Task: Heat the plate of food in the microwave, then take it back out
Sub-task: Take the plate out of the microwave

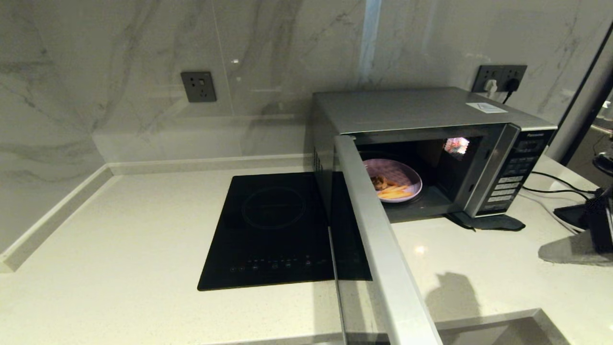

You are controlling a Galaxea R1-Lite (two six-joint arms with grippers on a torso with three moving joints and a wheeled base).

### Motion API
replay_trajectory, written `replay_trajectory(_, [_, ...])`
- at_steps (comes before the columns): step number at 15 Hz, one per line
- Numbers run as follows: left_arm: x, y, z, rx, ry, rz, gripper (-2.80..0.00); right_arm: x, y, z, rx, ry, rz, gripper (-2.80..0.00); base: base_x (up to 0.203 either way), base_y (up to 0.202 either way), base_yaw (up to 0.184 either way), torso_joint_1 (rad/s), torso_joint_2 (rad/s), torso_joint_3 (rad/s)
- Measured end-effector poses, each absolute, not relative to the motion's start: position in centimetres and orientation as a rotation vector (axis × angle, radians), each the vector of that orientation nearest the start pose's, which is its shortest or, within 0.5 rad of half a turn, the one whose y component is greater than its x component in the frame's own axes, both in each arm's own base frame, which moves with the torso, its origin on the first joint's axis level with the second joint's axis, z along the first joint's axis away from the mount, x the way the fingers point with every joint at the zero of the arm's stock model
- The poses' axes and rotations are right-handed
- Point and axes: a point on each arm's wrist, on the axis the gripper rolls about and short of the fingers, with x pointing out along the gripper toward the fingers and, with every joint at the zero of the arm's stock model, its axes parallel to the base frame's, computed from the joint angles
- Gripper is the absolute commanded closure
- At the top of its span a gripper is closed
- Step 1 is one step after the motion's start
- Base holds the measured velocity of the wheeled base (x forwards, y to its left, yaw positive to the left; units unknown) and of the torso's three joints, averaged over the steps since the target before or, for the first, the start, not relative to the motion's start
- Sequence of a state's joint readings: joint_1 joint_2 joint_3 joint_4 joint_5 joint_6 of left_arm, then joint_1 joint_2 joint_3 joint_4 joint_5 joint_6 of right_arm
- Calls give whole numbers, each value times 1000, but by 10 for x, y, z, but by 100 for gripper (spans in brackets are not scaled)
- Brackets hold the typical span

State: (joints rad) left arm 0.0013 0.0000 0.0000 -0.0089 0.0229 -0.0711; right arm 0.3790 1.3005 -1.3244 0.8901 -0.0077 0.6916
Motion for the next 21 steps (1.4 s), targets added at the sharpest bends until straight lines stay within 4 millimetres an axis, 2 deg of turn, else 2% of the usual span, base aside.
replay_trajectory(5, [-23,0,76,-71,-10,24,0,194,69,290,580,876,-7,-280,0,0,0,0,0,0])
replay_trajectory(15, [-23,0,76,-71,-10,23,0,324,86,237,800,810,-309,-280,0,0,0,0,0,0])
replay_trajectory(18, [-23,0,76,-72,-10,23,0,359,80,225,839,789,-366,-280,0,0,0,0,0,0])
replay_trajectory(21, [-23,0,76,-71,-10,23,0,385,74,209,868,786,-410,-280,0,0,0,0,0,0])
